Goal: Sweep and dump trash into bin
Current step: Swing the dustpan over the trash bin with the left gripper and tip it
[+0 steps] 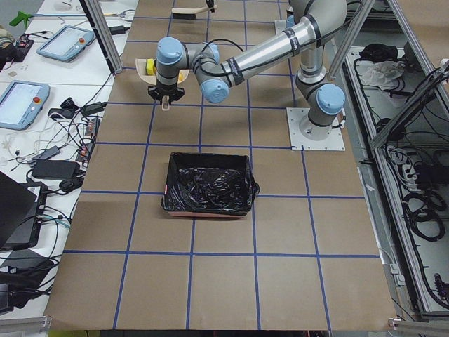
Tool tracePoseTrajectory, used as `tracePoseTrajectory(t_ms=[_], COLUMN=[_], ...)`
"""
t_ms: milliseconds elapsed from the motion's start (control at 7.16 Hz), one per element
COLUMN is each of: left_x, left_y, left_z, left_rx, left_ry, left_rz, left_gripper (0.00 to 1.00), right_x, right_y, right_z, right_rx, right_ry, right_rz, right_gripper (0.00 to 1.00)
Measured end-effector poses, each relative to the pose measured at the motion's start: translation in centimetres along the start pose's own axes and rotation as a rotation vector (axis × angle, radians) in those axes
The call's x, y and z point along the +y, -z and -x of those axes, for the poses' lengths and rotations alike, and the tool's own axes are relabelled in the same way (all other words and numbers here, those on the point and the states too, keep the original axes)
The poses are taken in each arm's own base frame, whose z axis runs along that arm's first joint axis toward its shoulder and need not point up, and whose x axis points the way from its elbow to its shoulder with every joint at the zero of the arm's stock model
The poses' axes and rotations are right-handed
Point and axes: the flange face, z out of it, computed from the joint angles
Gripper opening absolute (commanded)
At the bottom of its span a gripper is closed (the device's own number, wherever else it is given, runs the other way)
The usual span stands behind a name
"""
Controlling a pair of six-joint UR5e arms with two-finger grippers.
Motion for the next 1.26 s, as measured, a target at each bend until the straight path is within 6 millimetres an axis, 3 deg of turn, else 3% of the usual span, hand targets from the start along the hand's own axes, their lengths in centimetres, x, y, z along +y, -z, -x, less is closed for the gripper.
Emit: tracePoseTrajectory(t_ms=[419, 838, 977, 1257], left_x=[9.1, 23.8, 27.9, 32.9], left_y=[4.8, 10.4, 12.3, 15.3], left_z=[-2.2, -6.8, -7.9, -7.8], left_rx=[0.045, 0.075, 0.086, 0.115], left_ry=[-0.004, -0.086, -0.127, -0.212], left_rz=[0.05, 0.142, 0.201, 0.331], left_gripper=[0.0, 0.0, 0.0, 0.0], right_x=[-0.9, -1.4, -1.6, -1.8], right_y=[-1.1, -1.7, -1.9, -2.2], right_z=[-1.0, -2.5, -2.8, -3.1], right_rx=[0.0, -0.003, 0.001, 0.006], right_ry=[0.013, 0.049, 0.048, 0.044], right_rz=[-0.006, -0.014, -0.017, -0.018], right_gripper=[0.0, 0.0, 0.0, 0.0])
